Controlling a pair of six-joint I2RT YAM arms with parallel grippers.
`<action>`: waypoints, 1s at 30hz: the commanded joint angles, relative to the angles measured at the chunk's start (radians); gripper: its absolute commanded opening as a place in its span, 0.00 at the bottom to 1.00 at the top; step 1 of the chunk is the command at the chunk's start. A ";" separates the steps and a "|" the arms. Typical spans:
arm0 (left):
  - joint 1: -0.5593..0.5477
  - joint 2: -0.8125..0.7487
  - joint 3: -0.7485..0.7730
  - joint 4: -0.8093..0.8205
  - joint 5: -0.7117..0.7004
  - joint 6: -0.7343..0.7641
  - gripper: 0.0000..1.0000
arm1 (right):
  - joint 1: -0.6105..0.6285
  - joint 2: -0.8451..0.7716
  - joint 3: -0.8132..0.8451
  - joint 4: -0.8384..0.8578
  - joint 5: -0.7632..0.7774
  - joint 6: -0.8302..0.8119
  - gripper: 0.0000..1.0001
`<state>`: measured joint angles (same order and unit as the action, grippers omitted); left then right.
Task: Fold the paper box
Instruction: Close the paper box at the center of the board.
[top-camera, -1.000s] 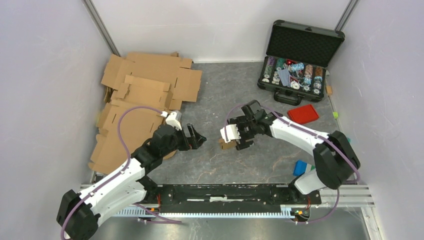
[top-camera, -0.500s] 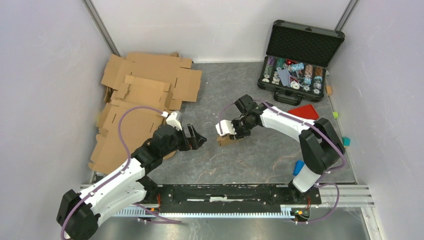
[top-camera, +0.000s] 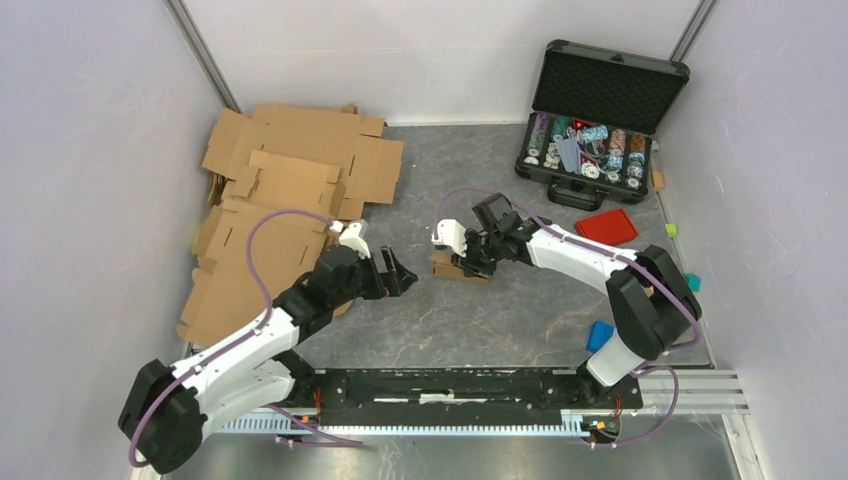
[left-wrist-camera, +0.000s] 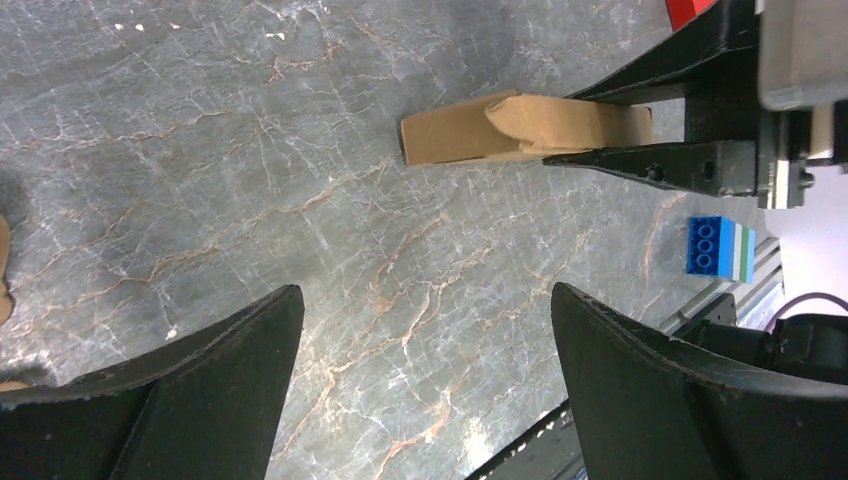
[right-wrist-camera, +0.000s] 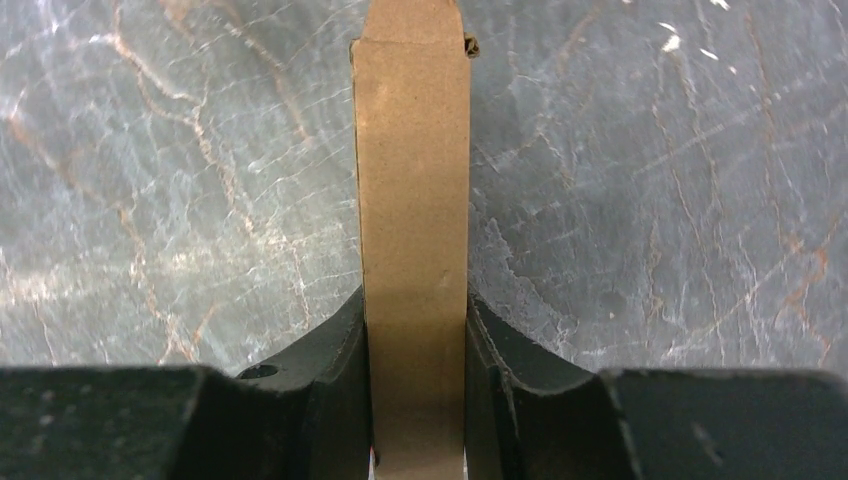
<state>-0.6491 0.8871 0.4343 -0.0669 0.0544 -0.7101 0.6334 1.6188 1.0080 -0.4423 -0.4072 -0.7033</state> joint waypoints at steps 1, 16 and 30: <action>0.008 0.076 0.010 0.123 0.019 -0.026 1.00 | 0.009 -0.075 -0.079 0.176 0.068 0.243 0.35; 0.030 0.200 0.094 0.182 0.068 0.014 1.00 | 0.010 -0.057 -0.065 0.175 0.100 0.251 0.64; 0.088 0.294 0.139 0.203 0.167 -0.014 0.74 | 0.011 -0.010 -0.056 0.164 0.060 0.243 0.56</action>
<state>-0.5716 1.1637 0.5232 0.0856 0.1749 -0.7120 0.6395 1.6093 0.9321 -0.2996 -0.3206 -0.4671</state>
